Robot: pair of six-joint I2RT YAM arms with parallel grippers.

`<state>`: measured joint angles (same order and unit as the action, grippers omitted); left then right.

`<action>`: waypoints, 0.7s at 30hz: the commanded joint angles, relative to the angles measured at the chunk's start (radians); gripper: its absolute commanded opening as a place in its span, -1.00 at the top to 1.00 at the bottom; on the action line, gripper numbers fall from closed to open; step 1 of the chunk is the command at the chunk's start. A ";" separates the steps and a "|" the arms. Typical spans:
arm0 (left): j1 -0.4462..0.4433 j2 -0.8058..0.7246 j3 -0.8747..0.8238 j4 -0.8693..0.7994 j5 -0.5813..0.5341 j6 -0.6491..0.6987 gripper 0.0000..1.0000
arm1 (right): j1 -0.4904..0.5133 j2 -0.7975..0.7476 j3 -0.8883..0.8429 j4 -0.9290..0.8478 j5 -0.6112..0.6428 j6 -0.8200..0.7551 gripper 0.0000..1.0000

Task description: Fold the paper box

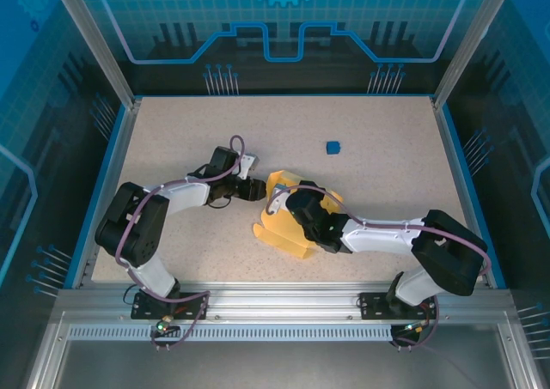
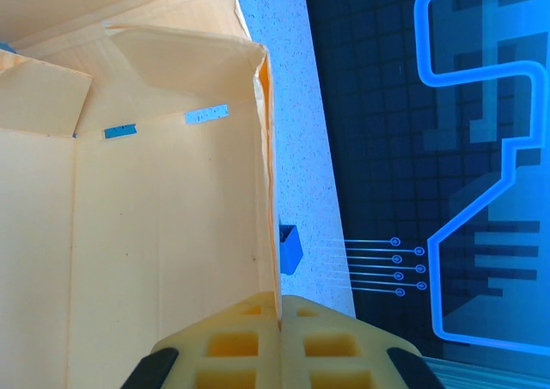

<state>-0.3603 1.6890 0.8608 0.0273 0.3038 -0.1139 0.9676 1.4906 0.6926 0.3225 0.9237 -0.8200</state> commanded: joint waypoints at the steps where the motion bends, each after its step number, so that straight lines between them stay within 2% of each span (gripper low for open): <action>1: -0.010 0.029 -0.005 -0.011 0.025 -0.020 -0.17 | -0.006 -0.021 -0.005 0.016 -0.008 0.021 1.00; 10: -0.036 0.031 0.011 0.121 0.162 -0.129 -0.16 | -0.003 -0.021 -0.007 0.015 -0.014 0.028 1.00; 21: -0.050 0.040 0.016 0.135 0.184 -0.109 -0.17 | -0.006 -0.038 -0.013 0.007 -0.029 0.047 1.00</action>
<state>-0.3977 1.7290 0.8612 0.1146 0.4316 -0.2119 0.9653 1.4788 0.6861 0.3149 0.9314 -0.8036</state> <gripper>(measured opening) 0.587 0.046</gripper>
